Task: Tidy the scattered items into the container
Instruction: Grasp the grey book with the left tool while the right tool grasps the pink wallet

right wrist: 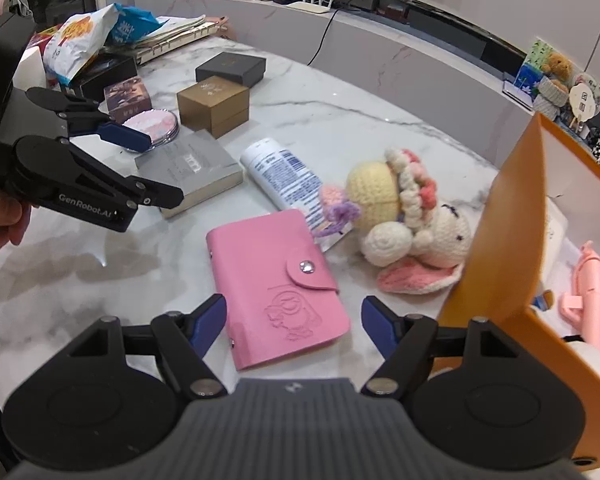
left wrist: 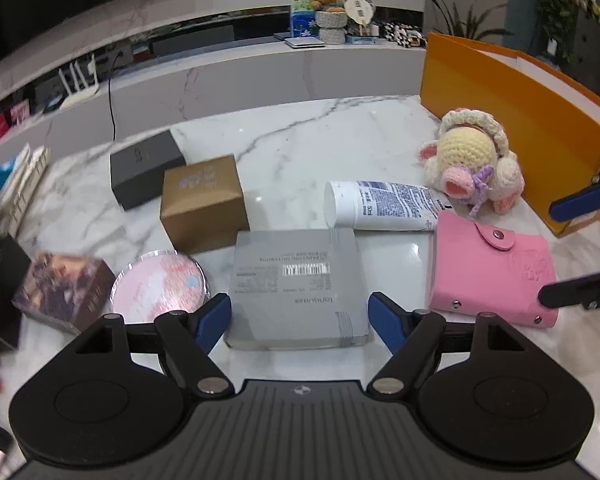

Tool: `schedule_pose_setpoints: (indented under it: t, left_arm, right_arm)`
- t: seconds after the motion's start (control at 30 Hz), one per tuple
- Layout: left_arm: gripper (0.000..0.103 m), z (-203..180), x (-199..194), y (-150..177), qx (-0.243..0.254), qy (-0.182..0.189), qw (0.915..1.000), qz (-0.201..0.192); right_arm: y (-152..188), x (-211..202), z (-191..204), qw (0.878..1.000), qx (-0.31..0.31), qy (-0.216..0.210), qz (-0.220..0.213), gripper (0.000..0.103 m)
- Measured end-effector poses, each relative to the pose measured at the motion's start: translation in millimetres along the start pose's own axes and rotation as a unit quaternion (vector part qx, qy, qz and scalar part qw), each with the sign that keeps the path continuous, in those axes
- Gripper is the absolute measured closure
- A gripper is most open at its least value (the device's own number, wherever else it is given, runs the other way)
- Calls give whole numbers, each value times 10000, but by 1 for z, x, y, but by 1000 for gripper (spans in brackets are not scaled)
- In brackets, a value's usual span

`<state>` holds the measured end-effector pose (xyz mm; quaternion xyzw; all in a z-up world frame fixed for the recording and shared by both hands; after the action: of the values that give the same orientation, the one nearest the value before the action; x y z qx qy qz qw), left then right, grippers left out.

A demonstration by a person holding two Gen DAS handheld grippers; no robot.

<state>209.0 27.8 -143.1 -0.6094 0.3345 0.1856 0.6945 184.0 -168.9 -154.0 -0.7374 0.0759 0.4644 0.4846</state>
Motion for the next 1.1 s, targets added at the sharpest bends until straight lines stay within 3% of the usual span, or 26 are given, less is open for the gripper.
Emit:
schedule_pose_setpoints:
  t: [0.13, 0.33, 0.63, 0.8, 1.1]
  left_arm:
    - [12, -4, 0, 2, 166, -81, 9997, -159]
    - [9, -18, 3, 8, 889, -210, 9953, -310]
    - [2, -9, 11, 5, 566, -220, 9976, -319]
    - [1, 4, 17, 6, -172, 37, 9995, -253]
    - [0, 2, 18, 6, -131, -8, 9995, -280]
  right_arm:
    - [1, 12, 2, 10000, -54, -14, 27, 20]
    - [3, 24, 3, 9999, -134, -66, 87, 18]
    - [5, 37, 7, 9991, -315, -239, 140, 16]
    - [3, 40, 8, 9991, -290, -297, 122, 15]
    - [2, 43, 5, 9987, -141, -487, 59, 14]
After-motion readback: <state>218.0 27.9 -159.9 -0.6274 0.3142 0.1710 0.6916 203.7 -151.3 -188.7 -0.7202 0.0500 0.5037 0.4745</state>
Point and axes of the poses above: each gripper's, at about its wrist camera, not at the fingertips, and x roughly the way its jaws point, z to its left, y to its underside, the point moved 8 cm from there along x, roughly the way its jaws point, and after that the axes turned 3 degrees about -z, right-handed, at the moved point
